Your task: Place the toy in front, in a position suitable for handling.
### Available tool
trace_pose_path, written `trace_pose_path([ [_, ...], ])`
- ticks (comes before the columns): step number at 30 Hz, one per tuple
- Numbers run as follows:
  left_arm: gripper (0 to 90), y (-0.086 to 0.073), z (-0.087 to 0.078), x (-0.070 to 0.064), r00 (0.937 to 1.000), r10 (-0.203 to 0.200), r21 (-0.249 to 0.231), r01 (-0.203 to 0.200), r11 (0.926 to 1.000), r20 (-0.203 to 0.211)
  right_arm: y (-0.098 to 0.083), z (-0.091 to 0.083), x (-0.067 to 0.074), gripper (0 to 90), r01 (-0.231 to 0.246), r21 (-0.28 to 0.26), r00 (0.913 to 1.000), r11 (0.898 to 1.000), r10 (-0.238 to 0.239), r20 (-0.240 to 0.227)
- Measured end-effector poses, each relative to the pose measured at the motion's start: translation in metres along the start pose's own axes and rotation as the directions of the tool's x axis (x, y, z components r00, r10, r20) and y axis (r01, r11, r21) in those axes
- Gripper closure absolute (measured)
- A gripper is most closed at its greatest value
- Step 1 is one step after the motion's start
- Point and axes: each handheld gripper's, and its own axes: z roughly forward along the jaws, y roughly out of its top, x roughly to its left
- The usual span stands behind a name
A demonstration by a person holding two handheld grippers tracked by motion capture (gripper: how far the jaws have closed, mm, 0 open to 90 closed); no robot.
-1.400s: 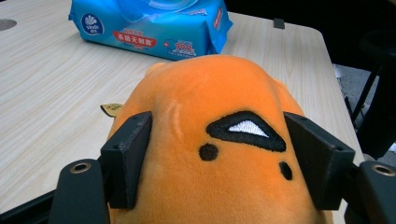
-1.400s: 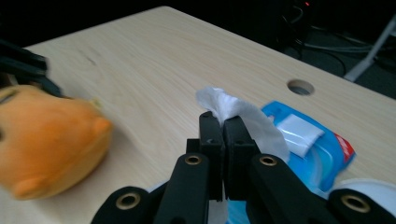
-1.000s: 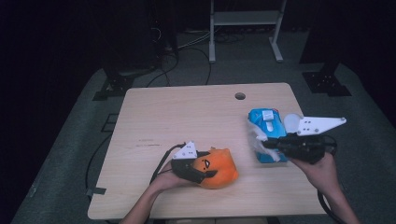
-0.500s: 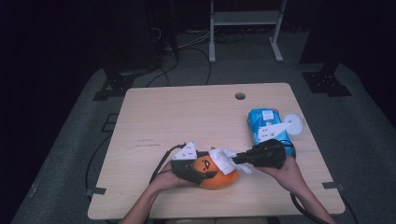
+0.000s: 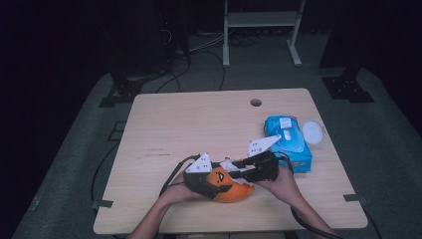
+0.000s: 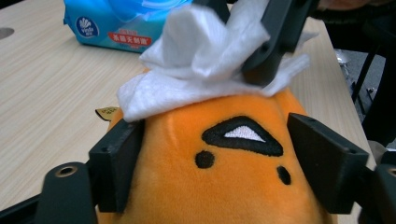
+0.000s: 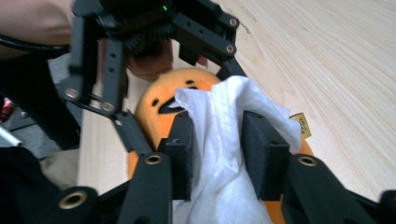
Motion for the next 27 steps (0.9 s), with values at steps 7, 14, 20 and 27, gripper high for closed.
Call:
trace_pose_path([
  [7,12.7,0.007,-0.015,0.005,0.9992,-0.039,0.030,0.038,0.9988,0.011,-0.007,0.004,-0.002,77.9,-0.009,-0.028,0.9999,1.000,0.009,0.006],
  [14,29.5,0.002,-0.017,0.011,0.9998,-0.019,0.047,0.019,0.9987,-0.001,-0.012,-0.007,-0.004,84.0,-0.004,-0.026,0.9989,1.000,0.005,0.046],
  [20,31.7,-0.004,-0.018,0.019,0.9983,-0.058,0.030,0.058,0.9979,-0.002,-0.032,-0.024,-0.004,84.4,-0.042,-0.015,0.9959,0.999,0.043,0.079],
  [27,32.2,-0.005,-0.013,0.023,0.9942,-0.106,0.006,0.106,0.9943,-0.020,-0.024,-0.014,0.025,84.5,0.044,-0.008,0.9988,0.999,-0.044,0.021],
])
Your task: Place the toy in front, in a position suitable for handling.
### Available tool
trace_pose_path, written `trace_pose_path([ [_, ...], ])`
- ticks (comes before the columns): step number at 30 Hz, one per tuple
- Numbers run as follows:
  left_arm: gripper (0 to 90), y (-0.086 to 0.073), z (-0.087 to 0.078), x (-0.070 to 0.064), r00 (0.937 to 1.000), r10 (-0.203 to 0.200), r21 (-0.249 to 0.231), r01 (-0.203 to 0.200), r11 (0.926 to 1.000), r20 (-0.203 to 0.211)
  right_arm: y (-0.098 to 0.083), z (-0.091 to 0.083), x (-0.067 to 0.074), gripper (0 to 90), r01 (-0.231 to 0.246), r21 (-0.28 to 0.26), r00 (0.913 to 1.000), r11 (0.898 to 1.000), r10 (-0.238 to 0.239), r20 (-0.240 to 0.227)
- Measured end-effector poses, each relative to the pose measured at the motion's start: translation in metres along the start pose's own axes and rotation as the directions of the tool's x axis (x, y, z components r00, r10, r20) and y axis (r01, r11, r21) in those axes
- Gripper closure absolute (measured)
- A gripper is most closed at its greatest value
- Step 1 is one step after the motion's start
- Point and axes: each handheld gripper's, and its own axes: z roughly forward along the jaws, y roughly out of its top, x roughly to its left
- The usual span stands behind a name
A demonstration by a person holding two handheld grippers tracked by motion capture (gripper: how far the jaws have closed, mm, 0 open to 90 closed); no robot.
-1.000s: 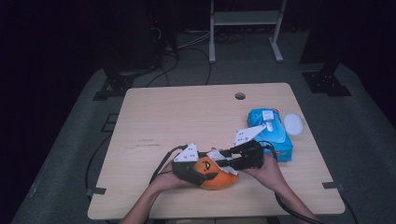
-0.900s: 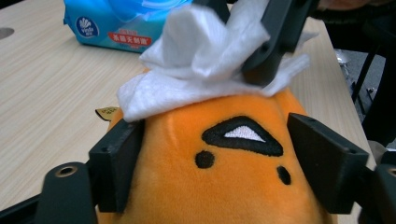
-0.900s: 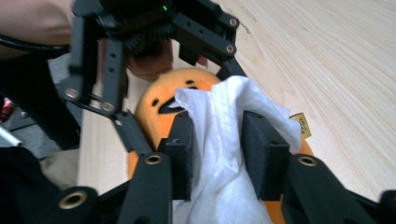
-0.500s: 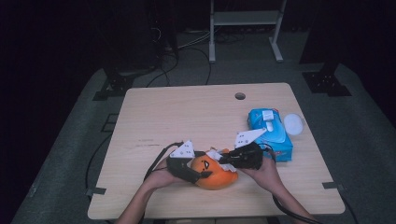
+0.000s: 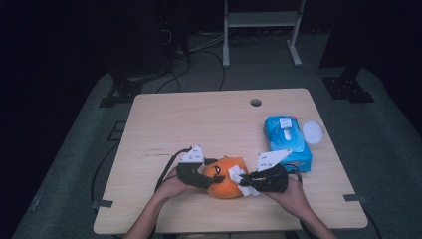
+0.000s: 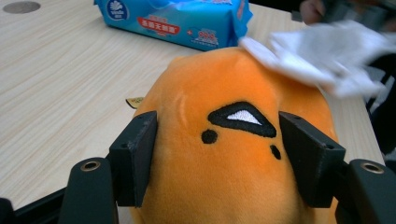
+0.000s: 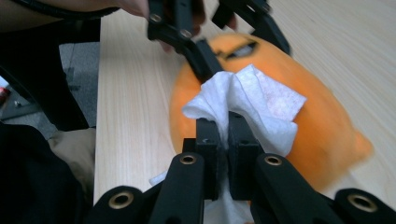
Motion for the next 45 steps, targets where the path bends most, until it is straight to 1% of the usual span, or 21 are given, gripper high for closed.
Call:
trace_pose_path([
  [3,32.6,-0.002,-0.001,0.002,0.9999,-0.013,-0.004,0.013,0.9999,-0.002,0.006,0.006,0.001,84.5,0.031,0.014,0.9994,0.999,-0.031,0.015],
  [5,32.7,-0.003,-0.002,0.004,0.9997,-0.026,-0.011,0.026,0.9996,0.002,0.003,0.004,-0.005,84.6,0.012,0.006,0.9997,1.000,-0.012,0.024],
  [9,32.7,-0.003,-0.002,0.005,0.9998,-0.021,-0.009,0.021,0.9997,0.008,-0.011,-0.004,-0.016,84.6,-0.029,0.001,0.9982,1.000,0.029,0.054],
  [11,32.7,-0.002,-0.002,0.005,0.9998,-0.019,-0.007,0.019,0.9998,0.009,-0.017,-0.009,-0.018,84.6,-0.040,0.011,0.9967,0.999,0.039,0.071],
  [14,32.6,-0.001,0.000,0.005,0.9999,-0.015,-0.003,0.015,0.9999,0.003,-0.018,-0.011,-0.016,84.6,-0.035,0.021,0.9961,0.999,0.034,0.082],
  [16,32.7,0.000,0.003,0.005,0.9998,-0.019,-0.008,0.019,0.9998,-0.002,-0.012,-0.007,-0.011,84.7,-0.018,0.014,0.9978,1.000,0.017,0.065],
  [19,32.7,0.001,0.005,0.004,0.9998,-0.020,-0.011,0.020,0.9997,0.001,0.003,0.005,0.001,84.6,0.044,0.017,0.9988,0.999,-0.044,0.022],
  [20,32.9,0.001,0.004,0.004,0.9999,-0.016,-0.008,0.016,0.9998,-0.001,0.007,0.009,0.004,84.6,0.070,0.024,0.9972,0.997,-0.070,0.024],
  [21,33.1,0.000,0.004,0.004,0.9999,-0.015,-0.009,0.015,0.9998,0.000,0.011,0.012,0.005,84.6,0.092,0.031,0.9948,0.995,-0.093,0.041],
  [22,33.2,-0.001,0.003,0.004,0.9998,-0.019,-0.012,0.019,0.9998,0.001,0.012,0.012,0.004,84.7,0.091,0.031,0.9944,0.995,-0.093,0.052],
  [24,33.3,-0.002,0.003,0.005,0.9998,-0.017,-0.012,0.017,0.9998,0.007,0.010,0.007,-0.006,84.7,0.043,0.009,0.9958,0.999,-0.044,0.080],
  [26,33.3,-0.002,0.002,0.005,0.9999,-0.009,-0.010,0.009,0.9999,0.010,0.004,-0.001,-0.016,84.6,0.006,-0.012,0.9945,1.000,-0.005,0.105],
  [28,32.8,-0.001,0.002,0.005,0.9999,-0.010,-0.007,0.010,0.9999,0.012,-0.003,-0.006,-0.022,84.6,-0.021,-0.011,0.9925,1.000,0.022,0.120],
  [30,32.1,-0.002,0.001,0.005,0.9998,-0.008,-0.008,0.008,0.9999,0.018,-0.012,-0.008,-0.025,84.6,-0.048,-0.004,0.9921,0.999,0.048,0.116],
  [32,30.6,-0.001,0.002,0.004,0.9997,-0.008,-0.006,0.008,1.0000,0.022,-0.019,-0.009,-0.022,84.6,-0.057,0.008,0.9930,0.998,0.056,0.104],
  [35,30.2,0.000,0.003,0.001,0.9997,0.010,0.000,-0.010,1.0000,0.024,-0.020,-0.011,-0.013,84.6,-0.045,0.003,0.9963,0.999,0.045,0.074],
  [37,30.8,0.000,0.004,-0.001,0.9991,0.023,-0.003,-0.023,0.9997,0.035,-0.015,-0.008,-0.007,84.5,-0.023,0.001,0.9981,1.000,0.023,0.058],
  [39,31.4,0.001,0.006,-0.005,0.9975,0.047,-0.009,-0.047,0.9989,0.053,-0.007,-0.006,-0.004,84.6,-0.001,-0.012,0.9981,1.000,0.002,0.061],
  [41,31.6,0.002,0.008,-0.009,0.9947,0.080,-0.003,-0.080,0.9968,0.064,0.002,-0.004,-0.006,84.5,0.011,-0.030,0.9970,0.999,-0.009,0.077],
  [43,31.8,0.002,0.007,-0.012,0.9922,0.103,0.004,-0.103,0.9947,0.070,0.008,-0.002,-0.012,84.5,0.015,-0.046,0.9952,0.999,-0.011,0.097],
  [45,32.0,0.000,0.005,-0.012,0.9906,0.112,0.004,-0.112,0.9937,0.079,0.009,0.000,-0.021,84.5,-0.004,-0.058,0.9945,0.998,0.010,0.104],
])
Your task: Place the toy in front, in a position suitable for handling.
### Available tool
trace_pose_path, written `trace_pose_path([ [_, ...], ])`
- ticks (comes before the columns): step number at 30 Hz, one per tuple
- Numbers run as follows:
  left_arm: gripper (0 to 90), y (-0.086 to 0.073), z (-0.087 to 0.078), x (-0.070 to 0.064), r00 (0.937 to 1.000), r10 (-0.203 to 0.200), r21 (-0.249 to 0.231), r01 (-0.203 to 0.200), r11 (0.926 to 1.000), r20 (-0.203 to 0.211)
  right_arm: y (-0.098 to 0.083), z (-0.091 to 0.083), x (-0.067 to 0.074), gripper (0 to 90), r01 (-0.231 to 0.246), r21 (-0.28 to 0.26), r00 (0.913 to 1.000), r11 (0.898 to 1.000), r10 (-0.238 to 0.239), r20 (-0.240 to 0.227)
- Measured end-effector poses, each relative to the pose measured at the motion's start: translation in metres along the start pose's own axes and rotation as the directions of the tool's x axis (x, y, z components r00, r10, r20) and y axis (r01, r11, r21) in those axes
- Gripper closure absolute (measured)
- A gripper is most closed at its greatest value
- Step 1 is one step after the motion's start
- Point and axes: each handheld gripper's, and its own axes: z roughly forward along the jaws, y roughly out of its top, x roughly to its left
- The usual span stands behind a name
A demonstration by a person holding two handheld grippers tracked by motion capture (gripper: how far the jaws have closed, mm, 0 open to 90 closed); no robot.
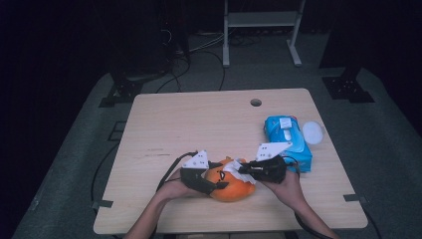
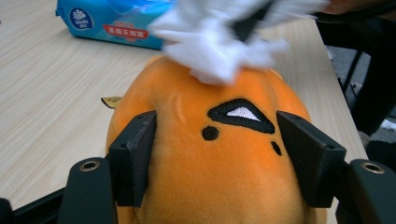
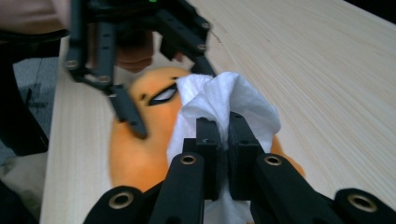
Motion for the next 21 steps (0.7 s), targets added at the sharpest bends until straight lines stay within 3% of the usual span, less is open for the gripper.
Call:
trace_pose_path([
  [5,32.0,-0.003,-0.005,0.000,1.0000,0.002,0.006,-0.002,1.0000,0.008,-0.016,0.002,-0.013,84.5,-0.073,0.010,0.9972,0.997,0.073,-0.015],
  [9,31.9,-0.005,-0.006,0.001,0.9999,-0.007,0.003,0.007,1.0000,0.008,-0.026,-0.007,-0.009,84.5,-0.080,0.038,0.9968,0.996,0.080,0.000],
  [13,31.8,-0.003,-0.003,-0.002,0.9999,0.011,0.012,-0.012,0.9999,0.003,-0.030,-0.013,0.007,84.4,-0.058,0.042,0.9980,0.997,0.059,-0.023],
  [16,32.0,-0.001,-0.001,-0.005,0.9995,0.032,0.012,-0.032,0.9994,0.002,-0.020,-0.009,0.017,84.4,-0.025,0.017,0.9970,1.000,0.026,-0.073],
  [18,32.2,-0.001,-0.002,-0.005,0.9992,0.041,0.020,-0.041,0.9990,0.000,-0.012,-0.004,0.019,84.3,0.011,0.022,0.9980,1.000,-0.010,-0.062],
  [21,32.2,-0.001,-0.002,-0.007,0.9980,0.063,0.024,-0.063,0.9977,0.004,-0.004,0.002,0.013,84.2,0.010,0.008,0.9991,1.000,-0.010,-0.040],
])
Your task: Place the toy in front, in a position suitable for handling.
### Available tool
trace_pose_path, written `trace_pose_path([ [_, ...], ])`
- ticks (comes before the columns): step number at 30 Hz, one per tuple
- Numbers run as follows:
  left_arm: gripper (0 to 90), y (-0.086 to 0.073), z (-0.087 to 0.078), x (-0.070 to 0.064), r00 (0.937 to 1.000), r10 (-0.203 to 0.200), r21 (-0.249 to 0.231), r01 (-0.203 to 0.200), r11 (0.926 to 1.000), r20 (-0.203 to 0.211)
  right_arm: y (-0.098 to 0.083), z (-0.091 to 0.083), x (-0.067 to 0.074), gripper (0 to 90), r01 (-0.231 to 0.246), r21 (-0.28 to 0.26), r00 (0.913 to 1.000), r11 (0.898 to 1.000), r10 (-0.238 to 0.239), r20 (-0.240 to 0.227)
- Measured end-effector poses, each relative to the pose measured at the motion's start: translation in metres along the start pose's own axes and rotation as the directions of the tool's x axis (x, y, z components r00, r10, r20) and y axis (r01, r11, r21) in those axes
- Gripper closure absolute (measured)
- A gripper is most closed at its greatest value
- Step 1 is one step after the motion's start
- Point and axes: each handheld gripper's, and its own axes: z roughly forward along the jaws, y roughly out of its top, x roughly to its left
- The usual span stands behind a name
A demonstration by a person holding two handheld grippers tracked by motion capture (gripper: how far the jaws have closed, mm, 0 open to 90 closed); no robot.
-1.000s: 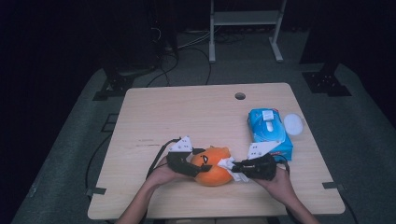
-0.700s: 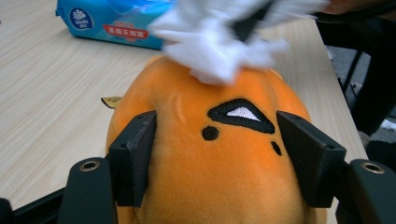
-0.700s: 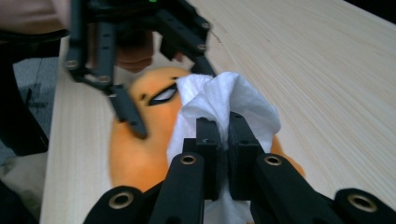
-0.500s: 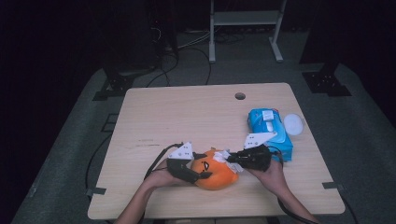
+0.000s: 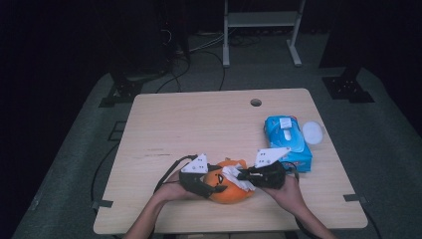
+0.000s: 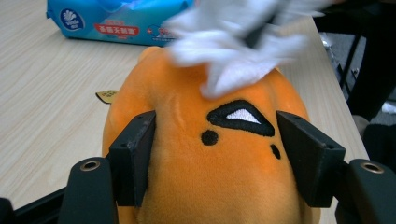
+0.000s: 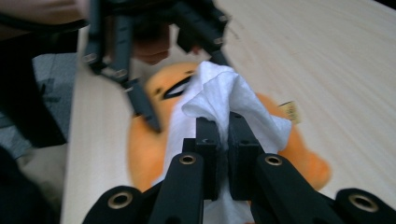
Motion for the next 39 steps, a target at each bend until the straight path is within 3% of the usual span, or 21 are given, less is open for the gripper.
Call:
trace_pose_path([
  [6,31.6,0.000,-0.001,0.000,0.9999,0.001,-0.001,-0.001,1.0000,0.011,-0.009,-0.002,-0.019,84.3,-0.062,-0.008,0.9973,0.998,0.062,0.039],
  [8,23.7,0.004,-0.003,0.002,0.9986,-0.048,-0.003,0.048,0.9988,0.023,-0.016,-0.005,-0.017,84.2,-0.072,-0.003,0.9964,0.997,0.072,0.044],
  [11,13.6,0.012,-0.007,0.006,0.9902,-0.135,-0.007,0.135,0.9908,0.037,-0.021,-0.007,-0.007,84.2,-0.047,-0.009,0.9963,0.999,0.047,0.071],
  [12,11.3,0.012,-0.007,0.006,0.9902,-0.135,-0.007,0.135,0.9908,0.037,-0.021,-0.007,-0.007,84.2,-0.047,-0.009,0.9963,0.999,0.047,0.071],
  [13,9.4,0.012,-0.008,0.008,0.9873,-0.158,0.020,0.158,0.9872,0.012,-0.023,-0.009,0.002,84.2,-0.020,-0.001,0.9966,1.000,0.020,0.080],
  [16,11.3,0.006,-0.006,0.009,0.9796,-0.198,0.028,0.197,0.9800,0.033,-0.025,-0.012,0.007,84.2,-0.016,0.006,0.9973,1.000,0.016,0.072],
  [21,25.4,0.007,-0.005,0.000,0.9964,-0.083,0.053,0.082,0.9953,0.020,-0.014,-0.013,0.014,84.1,-0.002,0.000,0.9993,1.000,0.002,0.037],
  [23,28.1,0.009,-0.004,-0.005,0.9995,-0.028,0.058,0.027,0.9979,0.016,-0.005,-0.007,0.019,84.1,0.017,-0.016,0.9998,1.000,-0.017,0.006],
  [26,30.5,0.010,-0.006,-0.008,1.0000,0.002,0.071,-0.002,0.9975,-0.002,0.004,0.003,0.021,84.3,0.055,-0.006,0.9984,0.998,-0.055,0.015],
  [28,31.4,0.007,-0.006,-0.008,1.0000,-0.005,0.062,0.005,0.9981,-0.005,0.003,0.004,0.013,84.3,0.021,-0.020,0.9997,1.000,-0.021,0.009],
  [33,31.3,0.007,-0.006,-0.009,0.9999,0.009,0.054,-0.008,0.9985,-0.008,-0.013,-0.008,-0.005,84.4,-0.043,-0.020,0.9965,0.999,0.045,0.071],
  [36,31.3,0.009,-0.005,-0.011,0.9995,0.031,0.052,-0.031,0.9982,-0.008,-0.025,-0.017,-0.009,84.3,-0.079,-0.001,0.9930,0.997,0.079,0.087],
  [39,31.5,0.014,-0.003,-0.017,0.9963,0.084,0.070,-0.083,0.9940,-0.013,-0.030,-0.022,-0.005,84.2,-0.095,-0.002,0.9921,0.995,0.095,0.082],
])
